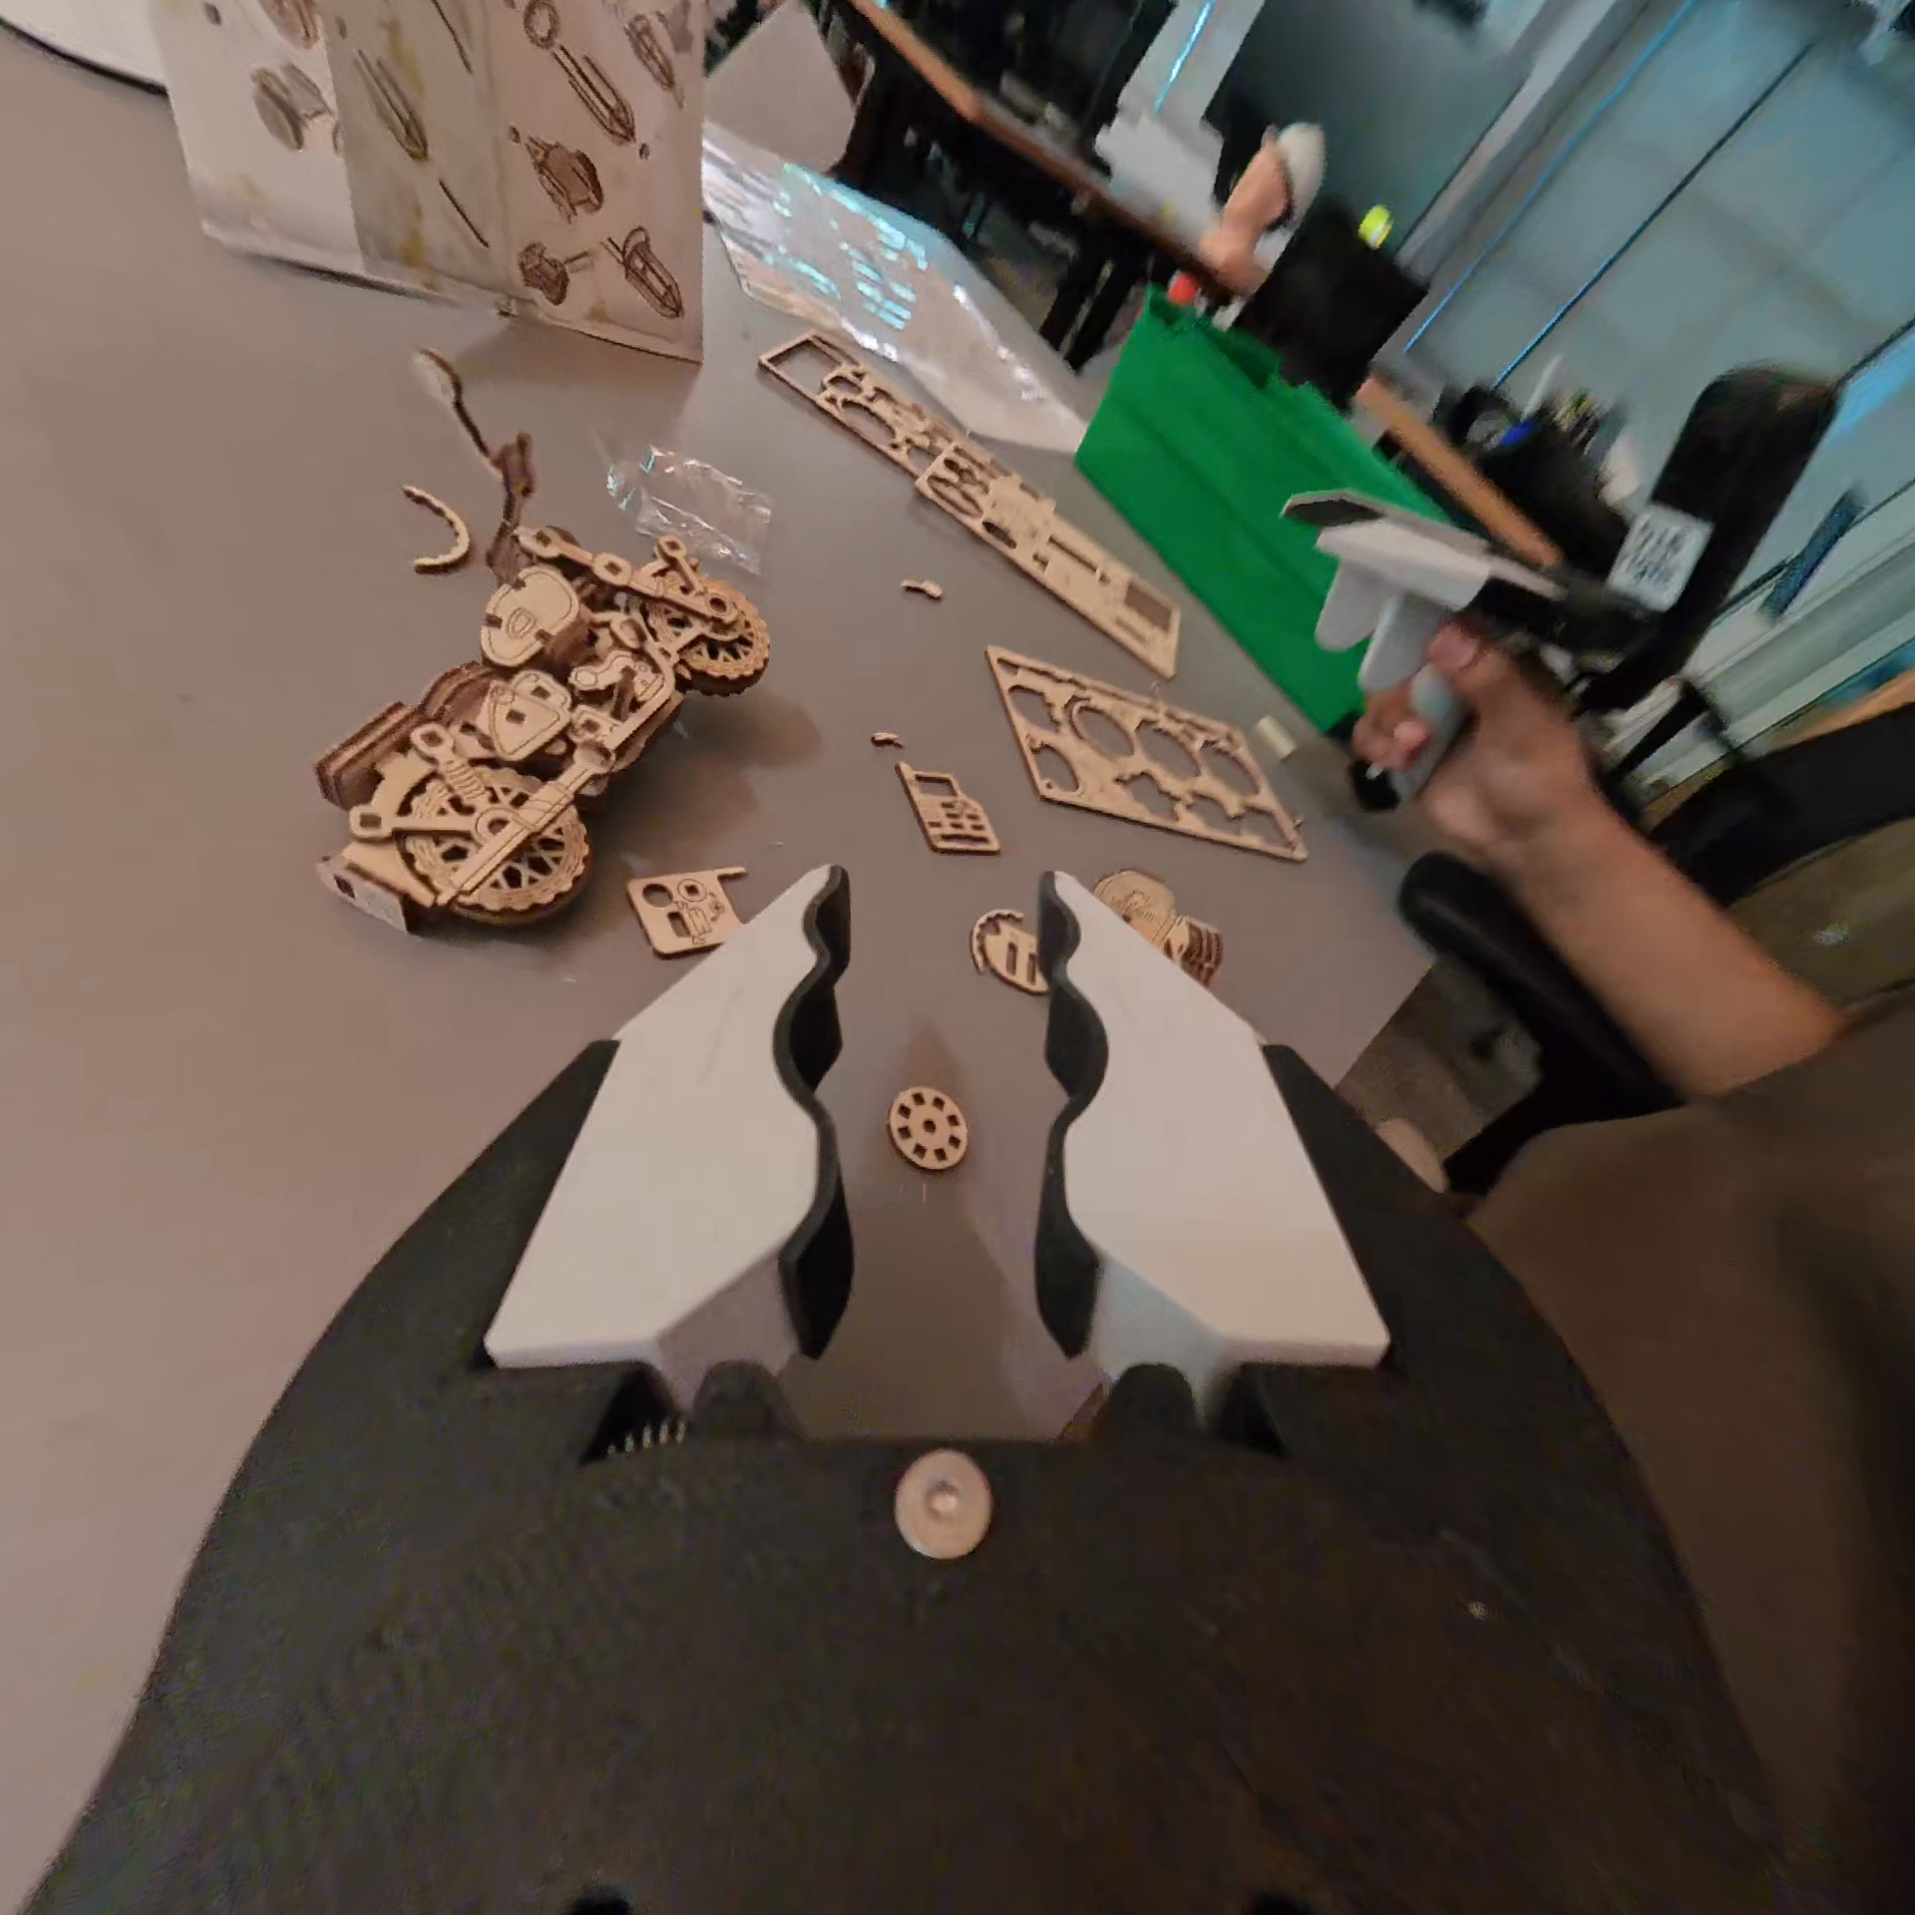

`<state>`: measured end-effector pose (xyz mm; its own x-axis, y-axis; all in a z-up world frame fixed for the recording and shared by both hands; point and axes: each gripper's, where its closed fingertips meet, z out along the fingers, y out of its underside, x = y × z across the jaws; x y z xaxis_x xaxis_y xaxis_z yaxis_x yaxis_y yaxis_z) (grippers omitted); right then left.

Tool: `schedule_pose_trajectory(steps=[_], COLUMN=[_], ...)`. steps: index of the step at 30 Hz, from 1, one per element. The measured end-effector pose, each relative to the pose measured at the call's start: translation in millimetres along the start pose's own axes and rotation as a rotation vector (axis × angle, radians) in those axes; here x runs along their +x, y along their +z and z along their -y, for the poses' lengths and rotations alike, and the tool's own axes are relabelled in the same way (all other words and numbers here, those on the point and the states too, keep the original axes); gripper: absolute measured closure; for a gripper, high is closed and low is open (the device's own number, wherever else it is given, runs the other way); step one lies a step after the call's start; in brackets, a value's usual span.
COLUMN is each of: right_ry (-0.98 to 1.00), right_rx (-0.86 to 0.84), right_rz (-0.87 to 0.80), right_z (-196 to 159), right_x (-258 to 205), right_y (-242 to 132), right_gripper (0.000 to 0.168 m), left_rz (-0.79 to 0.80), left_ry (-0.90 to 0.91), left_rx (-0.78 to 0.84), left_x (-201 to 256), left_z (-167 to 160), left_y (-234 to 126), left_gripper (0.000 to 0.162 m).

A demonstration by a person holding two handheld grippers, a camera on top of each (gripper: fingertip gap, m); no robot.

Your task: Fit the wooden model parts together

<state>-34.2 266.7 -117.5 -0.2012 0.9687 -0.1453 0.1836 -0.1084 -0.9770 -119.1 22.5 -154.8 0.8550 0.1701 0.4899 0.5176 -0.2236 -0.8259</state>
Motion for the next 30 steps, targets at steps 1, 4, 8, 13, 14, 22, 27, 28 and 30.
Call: schedule_pose_trajectory(steps=[1, 4, 8, 13, 14, 22, 27, 28, 30], right_ry=[0.015, 0.058, 0.082, 0.101, 0.108, 0.166, 0.166, 0.168, 0.169], right_rx=[0.001, -0.005, -0.012, -0.008, -0.006, -0.004, -0.007, -0.008, -0.01], right_rz=[0.014, 0.053, 0.077, 0.086, 0.088, 0.11, 0.107, 0.108, 0.11], right_z=[-1.0, -4.5, -7.0, -7.6, -7.7, -9.5, -10.4, -10.5, -11.0], right_x=[-1.9, -7.6, -11.3, -11.1, -10.7, -7.8, -6.3, -6.2, -6.2], right_y=[1.6, 6.6, 9.7, 9.8, 9.9, 12.5, 12.7, 13.0, 13.4], right_gripper=[0.138, 0.138, 0.137, 0.137, 0.137, 0.137, 0.137, 0.137, 0.137], left_rz=[-0.015, 0.009, 0.056, 0.033, 0.028, 0.023, 0.016, 0.016, 0.018], left_ry=[-0.031, -0.033, 0.043, -0.004, -0.021, -0.081, -0.105, -0.108, -0.115], left_rx=[0.02, 0.056, 0.053, 0.041, 0.048, 0.096, 0.089, 0.086, 0.08], left_x=[-1.9, -11.5, -17.3, -19.3, -20.3, -27.4, -29.2, -29.5, -30.4], left_z=[1.2, 1.2, -2.0, -5.2, -4.3, 2.3, 1.1, 0.7, -0.1], left_y=[-1.6, -5.0, -4.8, -2.4, -3.2, -8.9, -8.1, -7.7, -7.1], left_gripper=[0.128, 0.13, 0.134, 0.137, 0.137, 0.139, 0.139, 0.139, 0.138])
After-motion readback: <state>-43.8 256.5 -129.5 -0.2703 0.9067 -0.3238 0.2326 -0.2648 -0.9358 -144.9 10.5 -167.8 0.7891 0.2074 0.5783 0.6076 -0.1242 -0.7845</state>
